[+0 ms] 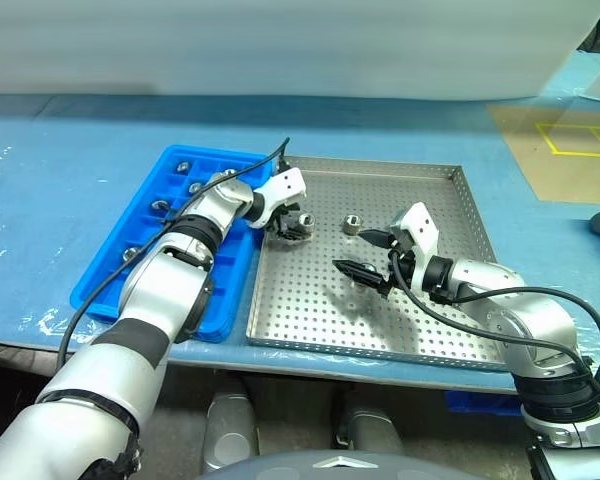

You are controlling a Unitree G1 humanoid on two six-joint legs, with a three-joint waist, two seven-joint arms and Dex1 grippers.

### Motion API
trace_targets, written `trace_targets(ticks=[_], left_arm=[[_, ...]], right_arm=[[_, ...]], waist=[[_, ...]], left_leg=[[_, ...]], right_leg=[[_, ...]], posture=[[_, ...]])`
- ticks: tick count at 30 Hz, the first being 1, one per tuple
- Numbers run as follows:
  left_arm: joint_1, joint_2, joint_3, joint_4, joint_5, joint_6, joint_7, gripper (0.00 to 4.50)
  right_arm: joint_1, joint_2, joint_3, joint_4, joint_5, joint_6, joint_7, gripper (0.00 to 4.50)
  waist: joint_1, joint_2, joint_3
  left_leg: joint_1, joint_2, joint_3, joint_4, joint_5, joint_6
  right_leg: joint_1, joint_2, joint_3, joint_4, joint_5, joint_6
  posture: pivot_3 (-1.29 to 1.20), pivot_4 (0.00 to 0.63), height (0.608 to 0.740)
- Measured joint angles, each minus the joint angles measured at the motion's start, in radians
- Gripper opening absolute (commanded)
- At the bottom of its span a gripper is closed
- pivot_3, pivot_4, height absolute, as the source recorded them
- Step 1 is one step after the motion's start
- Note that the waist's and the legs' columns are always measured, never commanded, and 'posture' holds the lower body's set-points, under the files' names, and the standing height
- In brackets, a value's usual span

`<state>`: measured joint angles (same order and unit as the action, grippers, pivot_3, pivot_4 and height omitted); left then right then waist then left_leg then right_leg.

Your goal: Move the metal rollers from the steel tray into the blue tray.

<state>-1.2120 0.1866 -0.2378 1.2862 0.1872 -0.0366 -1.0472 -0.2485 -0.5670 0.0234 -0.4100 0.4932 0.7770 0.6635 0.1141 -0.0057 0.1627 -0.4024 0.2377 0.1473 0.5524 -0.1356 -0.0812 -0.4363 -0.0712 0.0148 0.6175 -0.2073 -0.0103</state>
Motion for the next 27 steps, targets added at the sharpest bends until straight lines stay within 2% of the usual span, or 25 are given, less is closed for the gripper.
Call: trace_targets(ticks=[2, 3, 12, 19, 27], left_arm=[[0.0, -0.002, 0.01, 0.002, -0.002, 0.001, -0.002, 1.81], [-0.003, -0.002, 0.012, 0.002, -0.002, 0.002, -0.005, 1.71], [-0.003, -0.003, 0.017, 0.002, -0.002, 0.006, -0.025, 1.71], [-0.003, 0.0, 0.083, -0.003, -0.044, 0.05, -0.031, 1.71], [0.013, 0.017, 0.123, -0.104, -0.085, 0.105, -0.031, 1.71]], right_arm=[[0.0, 0.0, 0.0, 0.0, 0.0, 0.0, -0.002, 4.5], [0.0, 0.0, 0.0, 0.0, 0.0, 0.0, -0.002, 4.5], [0.0, 0.0, 0.0, 0.0, 0.0, -0.003, -0.01, 4.5], [0.0, 0.002, 0.0, 0.0, -0.001, -0.009, -0.01, 4.5], [-0.022, 0.02, 0.024, 0.012, -0.012, -0.049, 0.005, 4.5]], waist=[[-0.003, 0.0, 0.0], [-0.004, 0.0, 0.0], [-0.016, 0.0, 0.0], [-0.017, 0.0, 0.0], [-0.016, 0.0, 0.0]], left_leg=[[0.0, 0.0, 0.0, 0.0, 0.0, 0.0], [0.0, 0.0, 0.0, 0.0, 0.0, 0.0], [0.0, -0.001, 0.0, 0.0, -0.001, 0.001], [0.0, -0.001, 0.0, -0.001, -0.001, 0.001], [-0.001, -0.001, 0.0, -0.003, -0.001, 0.002]], right_leg=[[0.0, 0.0, 0.0, 0.0, 0.0, 0.0], [0.0, 0.0, 0.0, 0.0, 0.0, 0.0], [0.001, -0.001, 0.0, -0.001, 0.0, 0.0], [0.001, -0.001, -0.001, -0.003, 0.0, 0.0], [0.001, -0.001, -0.001, -0.005, 0.0, 0.0]], posture=[[-0.15, 0.15, 0.74], [-0.15, 0.15, 0.74], [-0.15, 0.15, 0.74], [-0.13, 0.15, 0.74], [-0.08, 0.15, 0.74]])
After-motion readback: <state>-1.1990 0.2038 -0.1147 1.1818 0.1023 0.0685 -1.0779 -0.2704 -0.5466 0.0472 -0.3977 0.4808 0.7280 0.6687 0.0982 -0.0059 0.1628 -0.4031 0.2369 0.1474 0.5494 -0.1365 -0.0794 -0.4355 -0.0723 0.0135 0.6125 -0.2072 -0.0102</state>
